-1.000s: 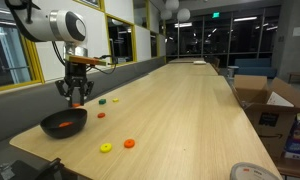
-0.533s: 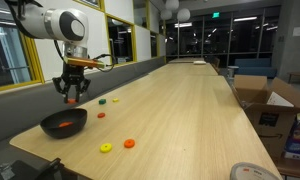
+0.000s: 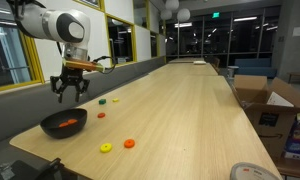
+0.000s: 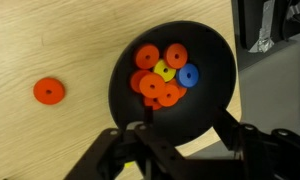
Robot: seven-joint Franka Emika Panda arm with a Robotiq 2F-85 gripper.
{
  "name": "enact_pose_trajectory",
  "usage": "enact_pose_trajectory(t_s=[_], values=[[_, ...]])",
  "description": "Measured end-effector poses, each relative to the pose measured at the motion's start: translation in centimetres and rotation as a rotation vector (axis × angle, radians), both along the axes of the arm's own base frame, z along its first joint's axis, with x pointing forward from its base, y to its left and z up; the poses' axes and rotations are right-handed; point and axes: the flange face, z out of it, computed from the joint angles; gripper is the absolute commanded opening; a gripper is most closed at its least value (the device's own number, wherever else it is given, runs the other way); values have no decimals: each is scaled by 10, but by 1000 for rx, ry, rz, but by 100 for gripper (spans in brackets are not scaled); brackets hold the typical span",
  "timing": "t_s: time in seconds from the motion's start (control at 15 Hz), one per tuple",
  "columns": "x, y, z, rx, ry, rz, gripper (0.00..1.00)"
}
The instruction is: Put the objects on the right of the table in the black bowl
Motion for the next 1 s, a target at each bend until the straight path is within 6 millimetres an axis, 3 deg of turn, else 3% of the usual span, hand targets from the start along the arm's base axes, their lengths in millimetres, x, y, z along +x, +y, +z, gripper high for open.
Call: enact_pose_trajectory(t_s=[0.27, 0.47, 0.6, 0.73, 1.0], values=[[2, -2, 4, 7, -4, -16, 100], [13, -27, 14, -11, -32, -107, 100], [24, -65, 20, -24, -64, -204, 100], [33, -115, 24, -32, -89, -310, 100], [33, -209, 19, -63, -136, -526, 100]])
